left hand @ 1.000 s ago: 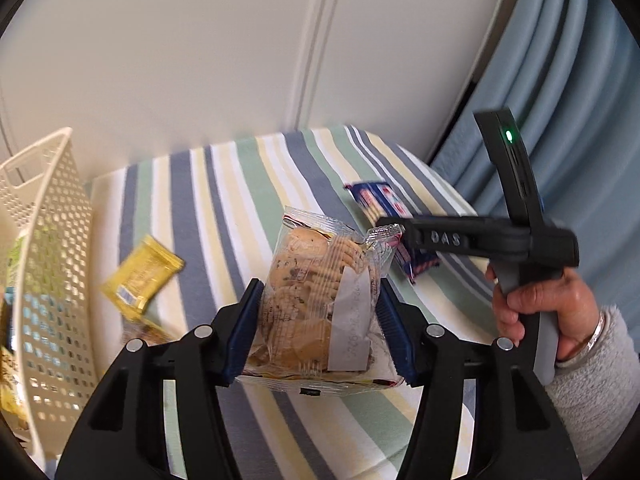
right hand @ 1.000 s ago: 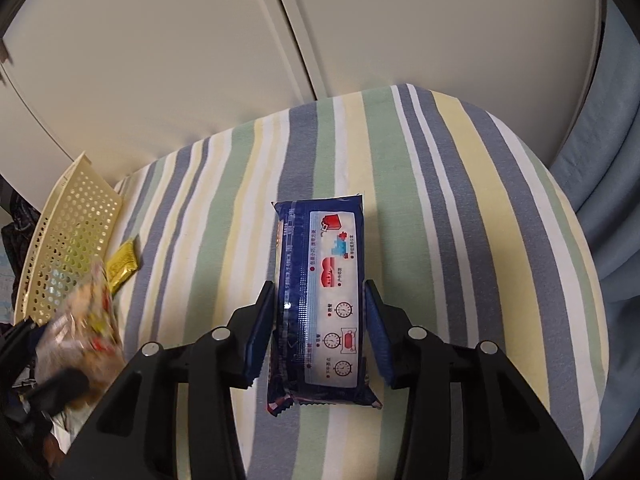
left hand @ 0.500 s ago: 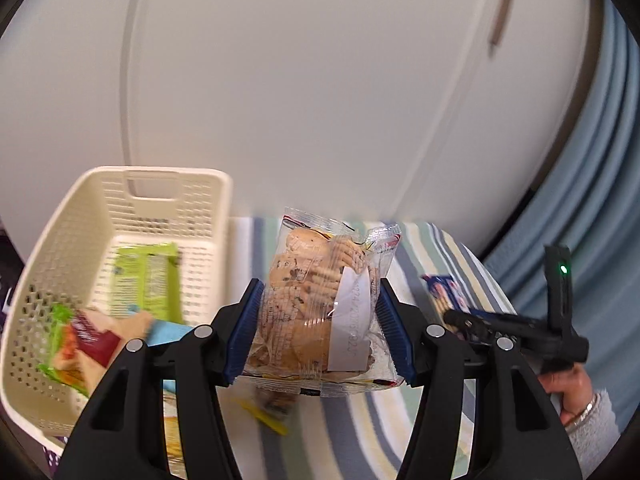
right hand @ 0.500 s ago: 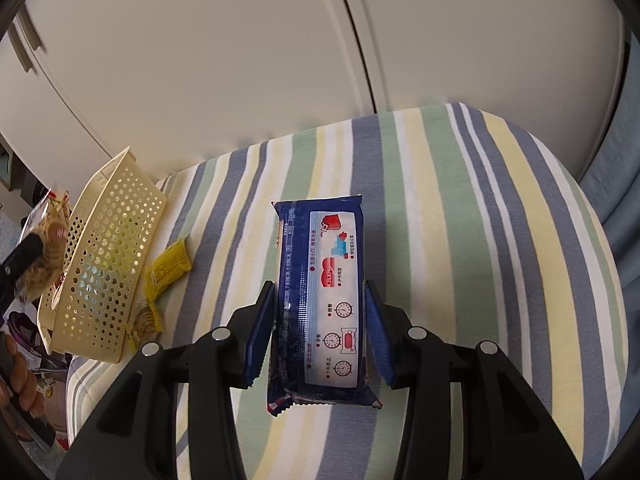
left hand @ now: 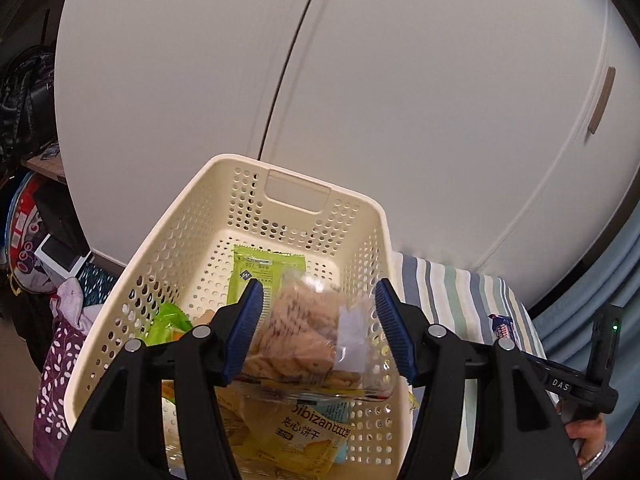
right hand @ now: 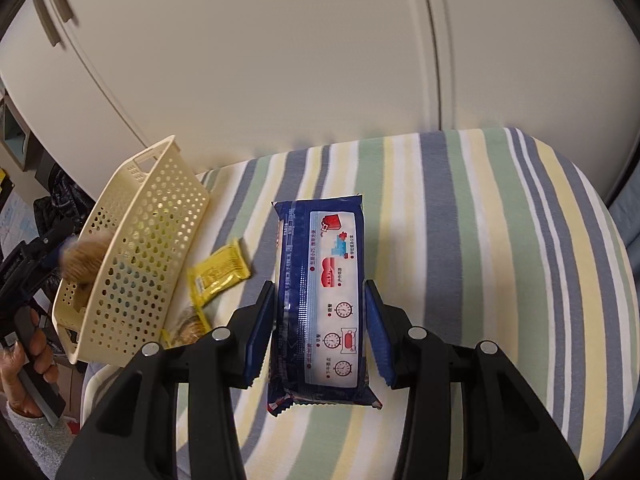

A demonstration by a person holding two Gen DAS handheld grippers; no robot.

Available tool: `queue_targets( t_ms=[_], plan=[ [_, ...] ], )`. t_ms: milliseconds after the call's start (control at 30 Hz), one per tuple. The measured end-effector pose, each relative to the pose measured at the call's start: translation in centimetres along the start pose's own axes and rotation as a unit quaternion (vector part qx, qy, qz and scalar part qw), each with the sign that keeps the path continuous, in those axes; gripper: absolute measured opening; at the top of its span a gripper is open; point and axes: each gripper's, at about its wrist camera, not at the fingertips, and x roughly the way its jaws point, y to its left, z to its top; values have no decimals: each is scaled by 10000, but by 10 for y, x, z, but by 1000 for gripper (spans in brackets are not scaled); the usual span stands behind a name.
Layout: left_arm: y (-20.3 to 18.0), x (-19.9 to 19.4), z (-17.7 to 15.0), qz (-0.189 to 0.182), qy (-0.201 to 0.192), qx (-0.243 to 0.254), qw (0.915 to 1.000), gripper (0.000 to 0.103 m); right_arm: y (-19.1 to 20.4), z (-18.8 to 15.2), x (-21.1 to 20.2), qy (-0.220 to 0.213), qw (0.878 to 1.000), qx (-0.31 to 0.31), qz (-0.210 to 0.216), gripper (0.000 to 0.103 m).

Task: Organize snacks
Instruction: 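Carry the clear cracker bag into the basket and open the left gripper, then carry the blue wafer packet into the basket and open the right gripper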

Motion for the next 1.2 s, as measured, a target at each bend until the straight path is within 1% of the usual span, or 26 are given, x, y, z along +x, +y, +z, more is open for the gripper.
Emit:
queue_targets(
  t_ms=[33, 100, 200, 267, 300, 400, 467, 533, 633, 767, 967, 1067, 1200],
  plan=[
    [4, -1, 0, -35, -9, -70, 10000, 75, 5, 1, -1, -8, 10000, -24, 39, 44],
    [5, -5, 1, 6, -100, -89, 9999, 81, 14, 4, -1, -25, 9999, -61, 123, 44],
    [7, -12, 2, 110, -187, -51, 9998, 83, 30, 9, -2, -50, 9995, -89, 305, 44],
    [11, -14, 4, 133, -228, -108, 9996, 85, 43, 13, -2, -66, 9988, -102, 473, 44],
    [13, -16, 5, 141, -258, -152, 9995, 88, 51, 15, -3, -81, 9982, -121, 577, 44],
    [21, -25, 8, 316, -386, -213, 9985, 91, 74, 22, -5, -113, 9962, -206, 833, 44],
    [23, -33, 10, 477, -498, -217, 9974, 96, 94, 27, -6, -130, 9940, -280, 1051, 44],
    [24, -40, 12, 602, -603, -245, 9961, 97, 111, 32, -5, -133, 9917, -333, 1232, 44],
    [27, -51, 15, 587, -746, -335, 9949, 99, 140, 37, 1, -72, 9878, -448, 1489, 44],
    [31, -69, 19, 661, -1030, -407, 9916, 100, 172, 39, 13, 54, 9852, -624, 1597, 44],
    [41, -93, 24, 578, -1348, -619, 9873, 100, 208, 38, 32, 263, 9822, -887, 1635, 44],
    [43, -97, 26, 601, -1399, -631, 9863, 100, 221, 35, 43, 352, 9814, -1017, 1590, 44],
    [47, -94, 25, 505, -1332, -686, 9874, 100, 230, 29, 50, 424, 9808, -1144, 1520, 46]
  ],
)
